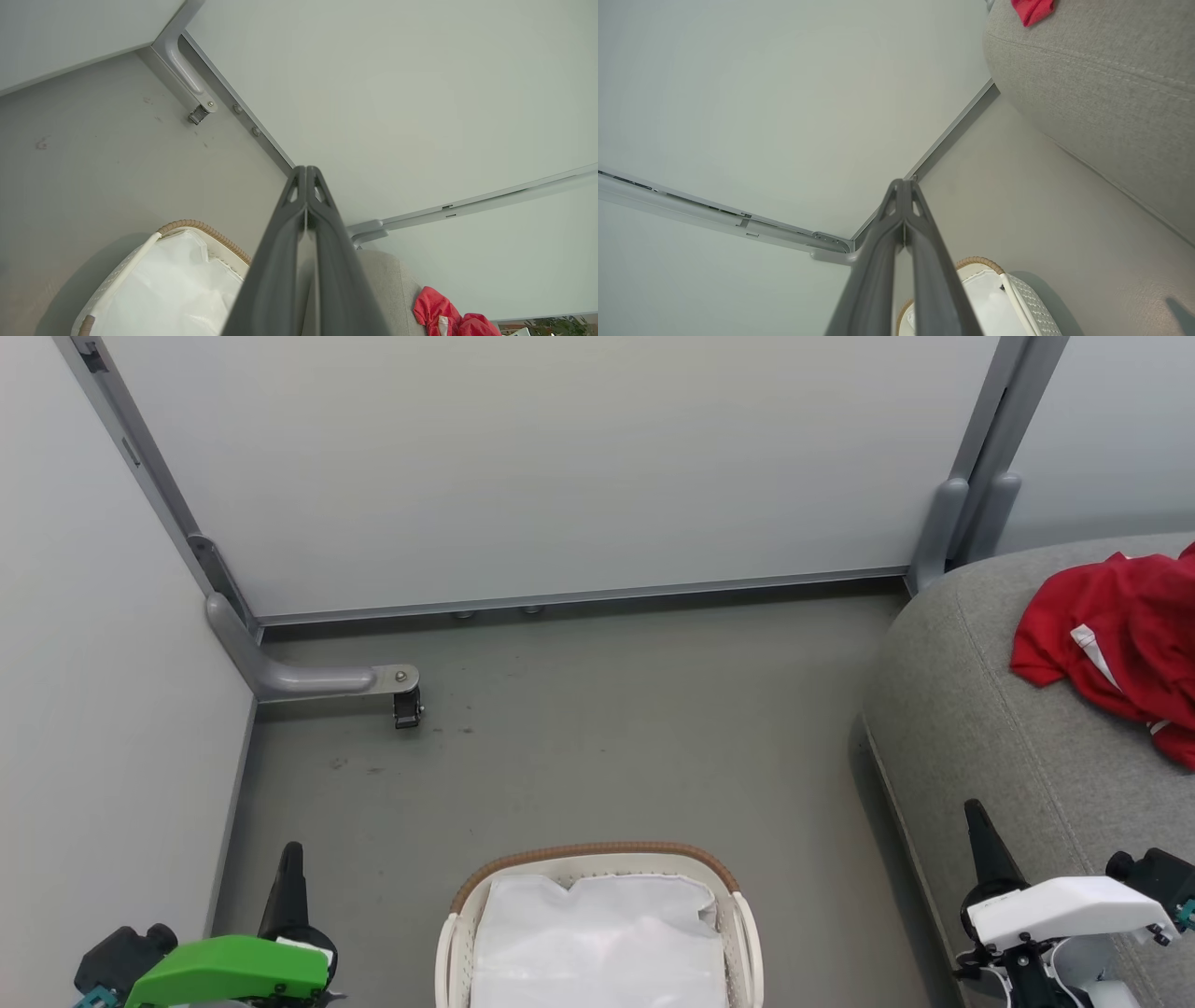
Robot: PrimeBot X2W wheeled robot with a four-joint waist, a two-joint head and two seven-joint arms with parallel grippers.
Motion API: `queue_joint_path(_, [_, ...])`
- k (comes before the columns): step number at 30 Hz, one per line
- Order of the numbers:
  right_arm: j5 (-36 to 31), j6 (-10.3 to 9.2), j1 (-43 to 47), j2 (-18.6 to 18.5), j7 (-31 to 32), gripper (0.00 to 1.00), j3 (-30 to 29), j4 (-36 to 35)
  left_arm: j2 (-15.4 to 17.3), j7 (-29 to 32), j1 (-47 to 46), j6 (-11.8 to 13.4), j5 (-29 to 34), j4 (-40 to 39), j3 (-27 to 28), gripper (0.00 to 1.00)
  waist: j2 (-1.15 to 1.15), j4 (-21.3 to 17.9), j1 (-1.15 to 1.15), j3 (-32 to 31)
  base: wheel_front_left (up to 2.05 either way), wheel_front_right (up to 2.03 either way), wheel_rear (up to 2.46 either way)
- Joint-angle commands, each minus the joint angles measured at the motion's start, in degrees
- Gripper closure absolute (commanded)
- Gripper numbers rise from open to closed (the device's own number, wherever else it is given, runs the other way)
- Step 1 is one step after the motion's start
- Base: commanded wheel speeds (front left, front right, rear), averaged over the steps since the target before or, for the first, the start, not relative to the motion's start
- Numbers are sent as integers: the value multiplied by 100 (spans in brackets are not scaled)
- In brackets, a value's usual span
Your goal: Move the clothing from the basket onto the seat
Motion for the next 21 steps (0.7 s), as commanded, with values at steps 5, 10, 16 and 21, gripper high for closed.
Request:
queue_joint_path(5, [428,-2,-146,-44,104,100,-36,-126,7,102,-210,-58,-375,-71,104,100,0,-5,0,9,0,0,0])
queue_joint_path(10, [741,-3,-151,-46,186,100,-53,-163,5,177,-251,-87,-634,-80,158,100,0,-9,0,17,0,0,0])
queue_joint_path(16, [1091,-3,-153,-48,269,100,-72,-207,3,270,-302,-107,-921,-92,224,100,0,-14,0,27,0,0,0])
queue_joint_path(21, [1366,-3,-153,-50,337,100,-87,-240,1,338,-346,-133,-1155,-99,280,100,0,-19,0,35,0,0,0])
